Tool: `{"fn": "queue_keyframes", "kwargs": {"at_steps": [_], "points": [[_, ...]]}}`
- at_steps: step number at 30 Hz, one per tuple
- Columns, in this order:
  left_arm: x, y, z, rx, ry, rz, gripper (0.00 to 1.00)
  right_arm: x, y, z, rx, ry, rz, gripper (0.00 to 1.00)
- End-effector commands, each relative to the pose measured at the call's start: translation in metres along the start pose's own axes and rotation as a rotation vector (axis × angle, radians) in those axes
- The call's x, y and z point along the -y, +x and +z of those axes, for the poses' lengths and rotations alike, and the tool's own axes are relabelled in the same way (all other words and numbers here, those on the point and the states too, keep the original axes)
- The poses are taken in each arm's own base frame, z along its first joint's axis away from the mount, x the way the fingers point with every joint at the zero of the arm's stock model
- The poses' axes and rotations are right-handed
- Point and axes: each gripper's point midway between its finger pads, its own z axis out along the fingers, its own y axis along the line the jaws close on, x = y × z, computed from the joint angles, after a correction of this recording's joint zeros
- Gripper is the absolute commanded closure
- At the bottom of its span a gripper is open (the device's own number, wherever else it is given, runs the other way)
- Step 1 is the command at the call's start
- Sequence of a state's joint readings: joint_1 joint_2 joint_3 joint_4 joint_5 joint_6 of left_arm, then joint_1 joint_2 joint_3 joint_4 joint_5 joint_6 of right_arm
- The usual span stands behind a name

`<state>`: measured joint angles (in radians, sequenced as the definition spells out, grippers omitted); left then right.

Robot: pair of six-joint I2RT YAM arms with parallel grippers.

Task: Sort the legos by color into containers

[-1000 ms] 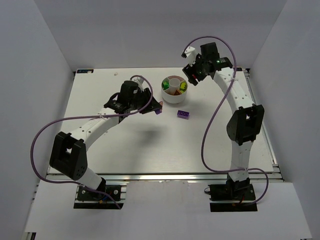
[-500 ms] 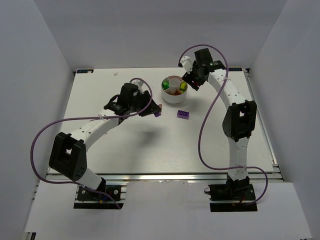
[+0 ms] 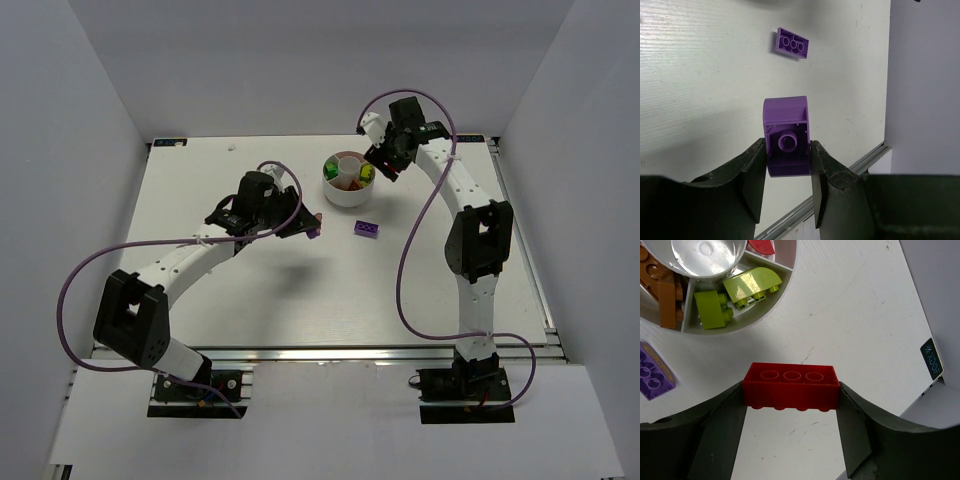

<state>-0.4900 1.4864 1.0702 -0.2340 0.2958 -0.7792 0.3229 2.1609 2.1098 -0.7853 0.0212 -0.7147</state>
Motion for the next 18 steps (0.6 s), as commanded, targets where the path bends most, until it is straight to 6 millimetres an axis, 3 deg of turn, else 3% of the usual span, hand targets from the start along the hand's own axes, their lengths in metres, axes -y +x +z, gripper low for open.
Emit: {"fn": "queue_keyframes", "kwargs": {"at_steps": [1,18], "points": [[0.013,-0.0102,-0.014,0.05,0.039,0.011,0.96,0.0076,-0.0156,-0.0145,0.051,0.028,-0.009,1.0],[0.0125,-0.0101,-0.0147,0.054,0.038,0.01,0.96,-0.0004,-0.0181,-0.0172,0.071,-0.004,-0.023,1.0]]}}
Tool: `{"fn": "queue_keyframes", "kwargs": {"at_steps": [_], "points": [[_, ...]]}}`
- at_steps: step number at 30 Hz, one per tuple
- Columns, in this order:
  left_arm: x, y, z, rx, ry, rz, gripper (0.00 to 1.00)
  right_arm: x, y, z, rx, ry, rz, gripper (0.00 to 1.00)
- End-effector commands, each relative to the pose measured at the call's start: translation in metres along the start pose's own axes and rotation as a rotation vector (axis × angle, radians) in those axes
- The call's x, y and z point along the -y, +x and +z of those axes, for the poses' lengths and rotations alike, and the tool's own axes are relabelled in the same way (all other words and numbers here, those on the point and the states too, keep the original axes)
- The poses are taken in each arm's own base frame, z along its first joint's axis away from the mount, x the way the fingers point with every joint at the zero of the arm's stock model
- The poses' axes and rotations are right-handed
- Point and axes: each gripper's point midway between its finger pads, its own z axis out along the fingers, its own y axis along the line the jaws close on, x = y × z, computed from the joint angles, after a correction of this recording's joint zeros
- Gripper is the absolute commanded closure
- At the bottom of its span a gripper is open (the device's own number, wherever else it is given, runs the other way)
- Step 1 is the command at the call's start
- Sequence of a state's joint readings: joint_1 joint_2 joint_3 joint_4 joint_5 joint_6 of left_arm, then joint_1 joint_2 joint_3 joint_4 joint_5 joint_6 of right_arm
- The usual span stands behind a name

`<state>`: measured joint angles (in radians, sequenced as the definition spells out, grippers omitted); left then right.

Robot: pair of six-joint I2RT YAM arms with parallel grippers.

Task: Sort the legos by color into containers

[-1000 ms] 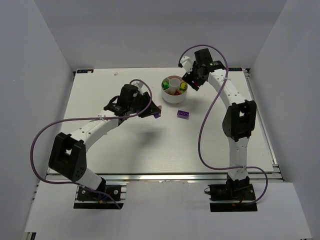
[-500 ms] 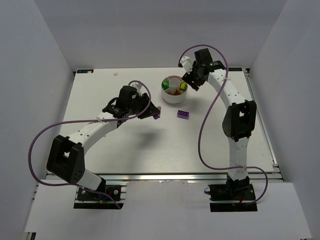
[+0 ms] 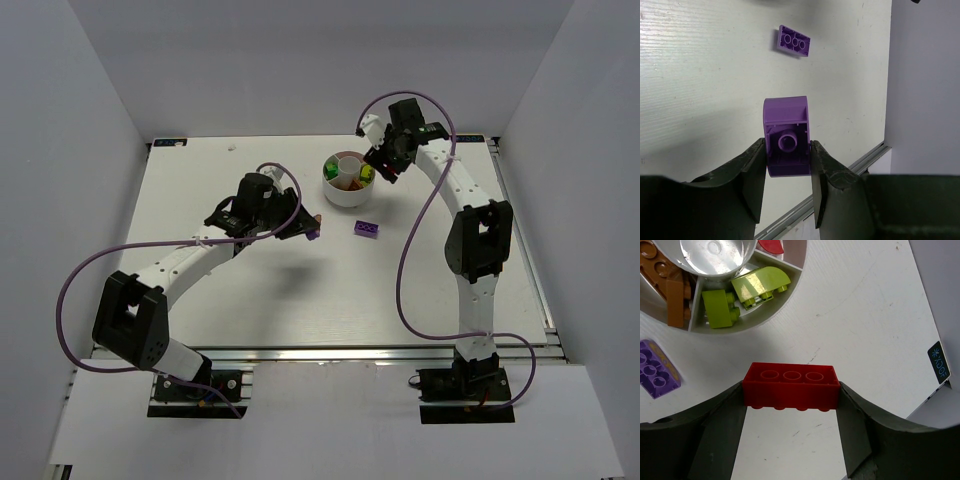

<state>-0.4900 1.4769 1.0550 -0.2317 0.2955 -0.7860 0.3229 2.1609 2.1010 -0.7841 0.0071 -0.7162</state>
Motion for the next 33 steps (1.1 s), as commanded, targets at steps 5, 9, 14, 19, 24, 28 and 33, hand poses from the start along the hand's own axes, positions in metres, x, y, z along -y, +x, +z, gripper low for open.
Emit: {"fn": "queue_keyframes", "kwargs": {"at_steps": [5,9,14,19,24,28,33], "points": [[0.015,-0.013,-0.013,0.052,0.04,0.017,0.96,0.0,-0.019,-0.018,0.071,-0.002,-0.019,1.0],[0.015,-0.013,-0.013,0.052,0.04,0.017,0.96,-0.003,-0.025,-0.022,0.103,-0.019,-0.018,1.0],[0.015,-0.013,-0.014,0.053,0.041,0.02,0.96,0.011,-0.038,-0.028,0.153,0.042,0.007,1.0],[0.015,-0.012,-0.016,0.054,0.037,0.024,0.96,0.027,-0.061,-0.04,0.249,0.098,0.089,1.0],[0.011,-0.008,-0.017,0.047,0.031,0.02,0.96,0.027,-0.068,-0.043,0.281,0.084,0.113,1.0],[0.011,-0.009,-0.016,0.049,0.033,0.021,0.96,0.012,-0.053,-0.032,0.221,0.014,0.029,1.0],[0.011,-0.008,-0.015,0.047,0.033,0.02,0.96,0.001,-0.051,-0.027,0.217,-0.042,-0.023,1.0]]}}
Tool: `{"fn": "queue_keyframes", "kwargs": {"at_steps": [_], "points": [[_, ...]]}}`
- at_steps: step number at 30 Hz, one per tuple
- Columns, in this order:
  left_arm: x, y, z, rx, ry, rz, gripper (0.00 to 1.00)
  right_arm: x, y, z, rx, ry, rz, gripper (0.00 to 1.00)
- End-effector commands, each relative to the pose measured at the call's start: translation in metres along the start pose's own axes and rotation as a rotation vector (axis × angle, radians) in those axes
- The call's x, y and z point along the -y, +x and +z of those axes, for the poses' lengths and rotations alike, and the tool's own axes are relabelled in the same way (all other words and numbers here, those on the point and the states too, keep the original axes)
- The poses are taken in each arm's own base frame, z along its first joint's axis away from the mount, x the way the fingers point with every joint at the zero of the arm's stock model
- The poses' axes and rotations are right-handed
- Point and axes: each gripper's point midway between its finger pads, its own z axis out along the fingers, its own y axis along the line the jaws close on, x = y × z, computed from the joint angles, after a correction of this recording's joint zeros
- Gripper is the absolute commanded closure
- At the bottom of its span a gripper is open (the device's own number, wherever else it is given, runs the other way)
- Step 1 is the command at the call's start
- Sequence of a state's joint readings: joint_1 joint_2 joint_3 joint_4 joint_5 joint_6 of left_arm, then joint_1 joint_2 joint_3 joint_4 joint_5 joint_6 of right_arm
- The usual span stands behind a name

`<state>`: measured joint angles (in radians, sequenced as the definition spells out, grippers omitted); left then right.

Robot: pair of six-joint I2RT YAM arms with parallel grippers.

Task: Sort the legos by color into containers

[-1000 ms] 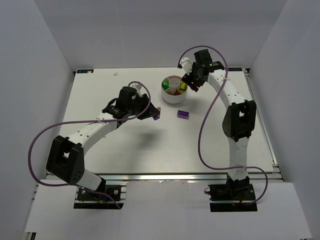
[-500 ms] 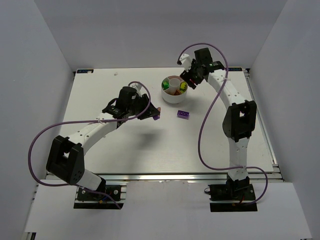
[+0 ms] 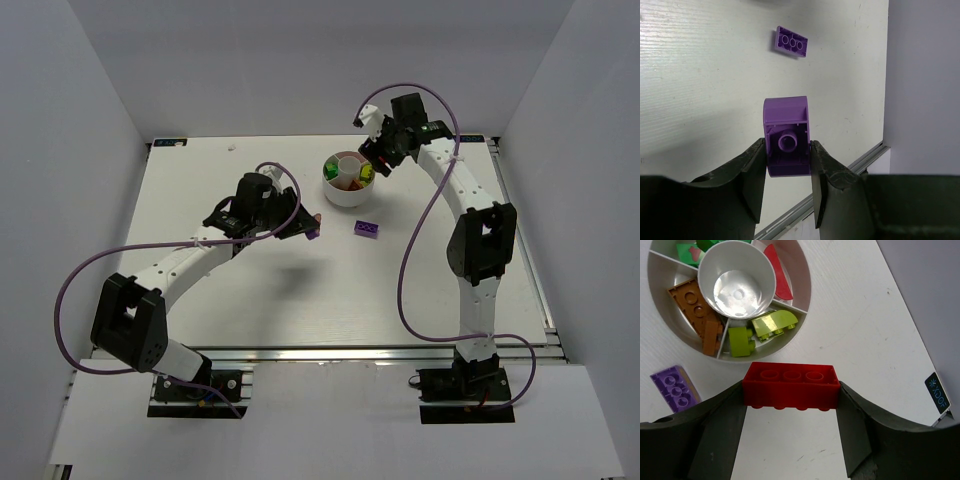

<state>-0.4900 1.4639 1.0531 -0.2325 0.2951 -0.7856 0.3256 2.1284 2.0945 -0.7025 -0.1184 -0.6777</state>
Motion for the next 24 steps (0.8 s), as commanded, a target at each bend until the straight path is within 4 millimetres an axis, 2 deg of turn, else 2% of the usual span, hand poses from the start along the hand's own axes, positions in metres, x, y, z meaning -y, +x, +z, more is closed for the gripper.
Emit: {"fn": "queue_keyframes", "kwargs": {"at_steps": [1,6,15,24], "points": [[0.008,-0.007,-0.011,0.039,0.027,0.017,0.96,0.002,-0.018,-0.015,0.06,-0.023,-0.042,1.0],[0.007,-0.007,-0.011,0.039,0.023,0.019,0.96,-0.006,-0.023,-0.014,0.087,-0.059,-0.008,1.0],[0.006,-0.006,-0.014,0.042,0.022,0.021,0.96,-0.007,-0.023,-0.011,0.088,-0.06,0.021,1.0],[0.007,-0.006,-0.017,0.046,0.02,0.021,0.96,0.004,-0.035,-0.02,0.138,-0.017,0.011,1.0]]}}
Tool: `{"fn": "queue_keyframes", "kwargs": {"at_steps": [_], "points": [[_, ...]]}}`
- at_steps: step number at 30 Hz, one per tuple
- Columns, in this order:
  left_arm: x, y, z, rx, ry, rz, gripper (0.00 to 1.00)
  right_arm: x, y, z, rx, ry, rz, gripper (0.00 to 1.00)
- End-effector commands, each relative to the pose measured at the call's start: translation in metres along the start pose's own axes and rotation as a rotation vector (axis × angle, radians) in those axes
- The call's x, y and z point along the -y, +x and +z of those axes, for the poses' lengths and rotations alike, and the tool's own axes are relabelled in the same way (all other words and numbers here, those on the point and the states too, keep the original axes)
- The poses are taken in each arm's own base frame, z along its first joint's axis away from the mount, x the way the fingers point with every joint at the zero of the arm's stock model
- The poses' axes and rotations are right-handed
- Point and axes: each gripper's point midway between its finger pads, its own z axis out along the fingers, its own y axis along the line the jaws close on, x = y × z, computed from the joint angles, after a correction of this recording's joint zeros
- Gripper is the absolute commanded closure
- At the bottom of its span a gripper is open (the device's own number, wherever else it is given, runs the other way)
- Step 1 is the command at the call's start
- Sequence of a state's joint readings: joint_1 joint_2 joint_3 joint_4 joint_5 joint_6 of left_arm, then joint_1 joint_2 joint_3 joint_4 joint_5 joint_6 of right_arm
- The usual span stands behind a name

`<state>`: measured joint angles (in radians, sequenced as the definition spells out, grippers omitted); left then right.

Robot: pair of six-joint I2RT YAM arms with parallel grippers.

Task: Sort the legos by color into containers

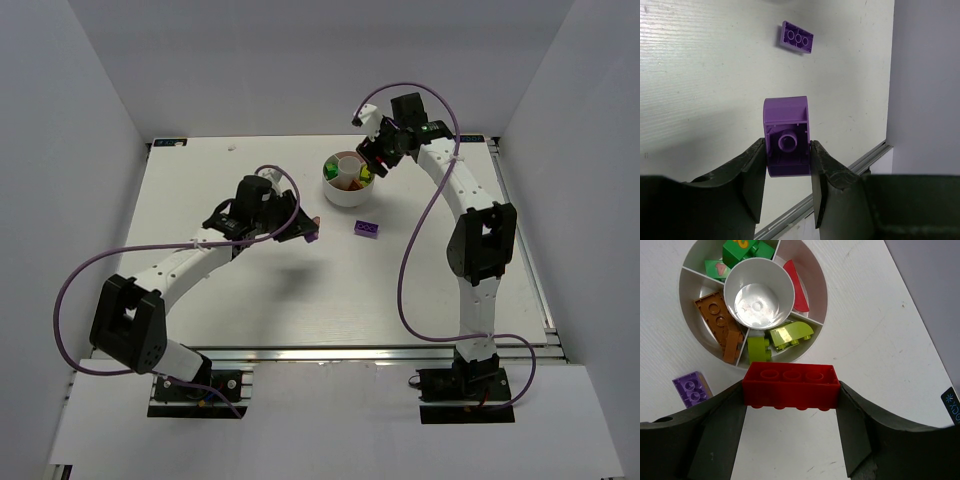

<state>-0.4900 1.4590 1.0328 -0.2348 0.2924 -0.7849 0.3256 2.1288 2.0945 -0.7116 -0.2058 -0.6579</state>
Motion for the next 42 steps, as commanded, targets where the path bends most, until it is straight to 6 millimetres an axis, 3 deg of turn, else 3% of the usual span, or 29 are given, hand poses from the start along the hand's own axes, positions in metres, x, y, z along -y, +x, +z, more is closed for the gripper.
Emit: {"fn": "queue_keyframes", "kwargs": {"at_steps": [1,8,15,22,23,25,27,32,37,42], "points": [[0.014,-0.012,-0.018,0.06,0.034,0.026,0.96,0.017,-0.03,-0.022,0.099,0.058,-0.02,1.0],[0.012,-0.009,-0.026,0.077,0.036,0.017,0.95,0.048,-0.042,-0.036,0.196,0.11,0.025,1.0],[0.013,-0.008,-0.035,0.093,0.041,0.001,0.95,0.065,-0.048,-0.039,0.303,0.108,0.117,1.0],[0.012,-0.008,-0.038,0.101,0.03,-0.009,0.95,0.069,-0.05,-0.019,0.333,0.126,0.513,1.0],[0.011,-0.007,-0.038,0.099,0.028,-0.01,0.95,0.068,-0.046,-0.009,0.32,0.114,0.568,1.0],[0.01,-0.007,-0.037,0.098,0.025,-0.019,0.95,0.062,-0.055,-0.01,0.338,0.068,0.69,1.0],[0.01,-0.007,-0.037,0.103,0.025,-0.027,0.95,0.047,-0.057,-0.002,0.343,-0.012,0.795,1.0],[0.008,-0.007,-0.036,0.107,0.018,-0.042,0.95,0.026,-0.061,0.012,0.351,-0.16,0.962,1.0],[0.004,-0.005,-0.034,0.1,0.002,-0.049,0.95,0.023,-0.073,0.021,0.388,-0.241,1.076,1.0],[0.0,-0.003,-0.03,0.088,-0.011,-0.05,0.95,0.017,-0.072,0.037,0.377,-0.277,1.161,1.0]]}}
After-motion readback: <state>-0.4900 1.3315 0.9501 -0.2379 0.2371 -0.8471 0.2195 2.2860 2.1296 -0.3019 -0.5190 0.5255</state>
